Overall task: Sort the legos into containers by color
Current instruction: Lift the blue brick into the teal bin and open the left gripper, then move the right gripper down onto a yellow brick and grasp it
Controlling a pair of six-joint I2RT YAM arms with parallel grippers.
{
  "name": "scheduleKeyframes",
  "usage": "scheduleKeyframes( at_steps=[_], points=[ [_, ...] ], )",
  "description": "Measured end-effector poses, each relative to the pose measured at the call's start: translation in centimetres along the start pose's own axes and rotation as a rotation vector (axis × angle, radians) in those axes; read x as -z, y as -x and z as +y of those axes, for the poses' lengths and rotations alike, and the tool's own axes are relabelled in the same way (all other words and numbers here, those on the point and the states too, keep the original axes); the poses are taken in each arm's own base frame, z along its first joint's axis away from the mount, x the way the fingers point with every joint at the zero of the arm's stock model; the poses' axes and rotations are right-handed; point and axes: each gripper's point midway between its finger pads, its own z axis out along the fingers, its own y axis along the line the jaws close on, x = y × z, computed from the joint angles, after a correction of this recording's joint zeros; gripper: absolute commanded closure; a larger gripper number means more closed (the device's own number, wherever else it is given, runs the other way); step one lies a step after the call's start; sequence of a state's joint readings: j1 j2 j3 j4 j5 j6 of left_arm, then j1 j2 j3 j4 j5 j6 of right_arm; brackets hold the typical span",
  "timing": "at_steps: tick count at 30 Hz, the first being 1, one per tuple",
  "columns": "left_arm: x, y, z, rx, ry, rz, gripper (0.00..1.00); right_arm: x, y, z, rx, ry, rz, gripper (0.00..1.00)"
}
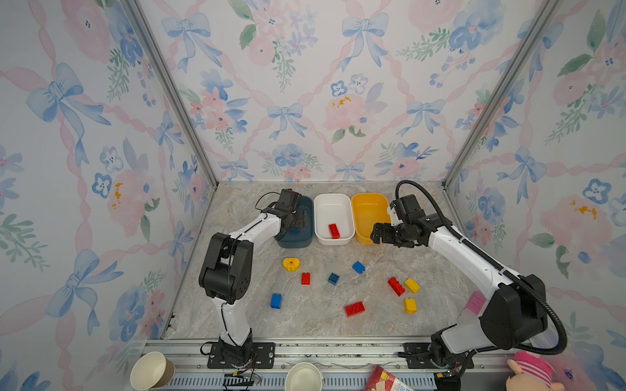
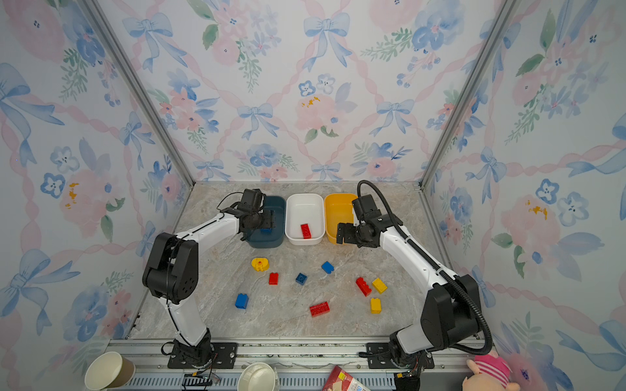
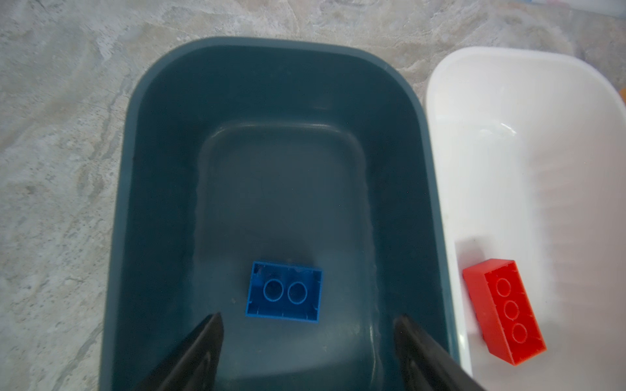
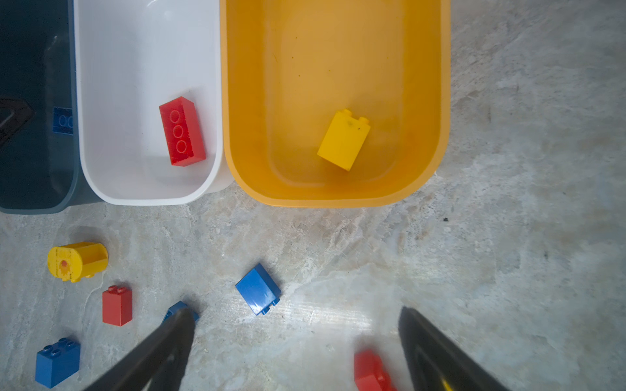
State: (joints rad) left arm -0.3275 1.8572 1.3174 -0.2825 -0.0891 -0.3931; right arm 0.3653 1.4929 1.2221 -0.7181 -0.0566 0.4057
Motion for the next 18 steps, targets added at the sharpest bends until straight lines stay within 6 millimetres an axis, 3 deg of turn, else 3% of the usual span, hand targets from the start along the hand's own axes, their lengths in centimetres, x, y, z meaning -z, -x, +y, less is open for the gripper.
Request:
scheduleKeyframes(
  at_steps=[7,13,18],
  points=[
    [1.6,0.2,-0.2,0.001,-0.021,-0.021,0.16,-0.6,-1.2,-1.0,-0.069,-0.032,0.036,0.03],
    [4.2,0.3,-1.4,-0.002,-0.074,-0.063,0.13,-0.7,-4.3,-3.3,-0.178,-0.118,0.098,0.03],
    [5.5,-1.0,-2.4,0.004,-0.122,-0.068,0.1,0.1,-7.1,-5.6,-0.317,-0.164,0.105,0.03]
  ],
)
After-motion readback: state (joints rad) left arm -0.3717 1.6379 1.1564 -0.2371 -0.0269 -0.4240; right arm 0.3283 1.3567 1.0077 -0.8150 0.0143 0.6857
